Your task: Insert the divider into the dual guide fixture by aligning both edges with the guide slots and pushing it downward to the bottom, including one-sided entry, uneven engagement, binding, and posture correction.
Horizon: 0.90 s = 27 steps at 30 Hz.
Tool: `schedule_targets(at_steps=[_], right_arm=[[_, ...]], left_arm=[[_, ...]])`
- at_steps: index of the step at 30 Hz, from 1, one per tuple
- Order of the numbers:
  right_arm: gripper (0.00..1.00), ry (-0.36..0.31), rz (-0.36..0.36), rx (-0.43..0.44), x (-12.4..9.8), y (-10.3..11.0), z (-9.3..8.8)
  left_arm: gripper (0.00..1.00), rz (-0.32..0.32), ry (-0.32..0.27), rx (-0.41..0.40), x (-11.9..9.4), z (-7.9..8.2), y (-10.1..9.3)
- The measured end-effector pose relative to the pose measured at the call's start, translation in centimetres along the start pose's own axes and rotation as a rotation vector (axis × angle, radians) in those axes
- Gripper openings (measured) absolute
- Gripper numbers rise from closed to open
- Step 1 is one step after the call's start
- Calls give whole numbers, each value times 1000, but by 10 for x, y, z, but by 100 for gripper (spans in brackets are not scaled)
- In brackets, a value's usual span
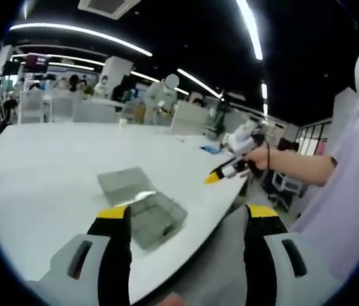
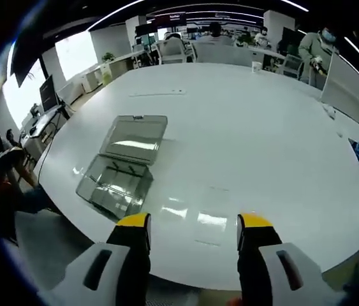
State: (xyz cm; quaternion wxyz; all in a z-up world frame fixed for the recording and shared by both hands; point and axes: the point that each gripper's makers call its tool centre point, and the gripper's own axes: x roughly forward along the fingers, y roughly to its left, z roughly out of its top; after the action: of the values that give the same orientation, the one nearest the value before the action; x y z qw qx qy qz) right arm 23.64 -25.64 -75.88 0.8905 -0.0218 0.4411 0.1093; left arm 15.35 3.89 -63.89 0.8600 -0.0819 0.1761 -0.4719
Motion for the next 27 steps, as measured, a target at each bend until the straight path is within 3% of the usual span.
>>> schedule_targets(at_steps=[14,27], right_arm=[[48,27,-29,75,18,-3,-5],[48,103,-45,116,44,-17,-14]], left_arm=[[70,-6,-18,-26,-8,-6,-1],[69,18,-15,-57,-20,-15,10]])
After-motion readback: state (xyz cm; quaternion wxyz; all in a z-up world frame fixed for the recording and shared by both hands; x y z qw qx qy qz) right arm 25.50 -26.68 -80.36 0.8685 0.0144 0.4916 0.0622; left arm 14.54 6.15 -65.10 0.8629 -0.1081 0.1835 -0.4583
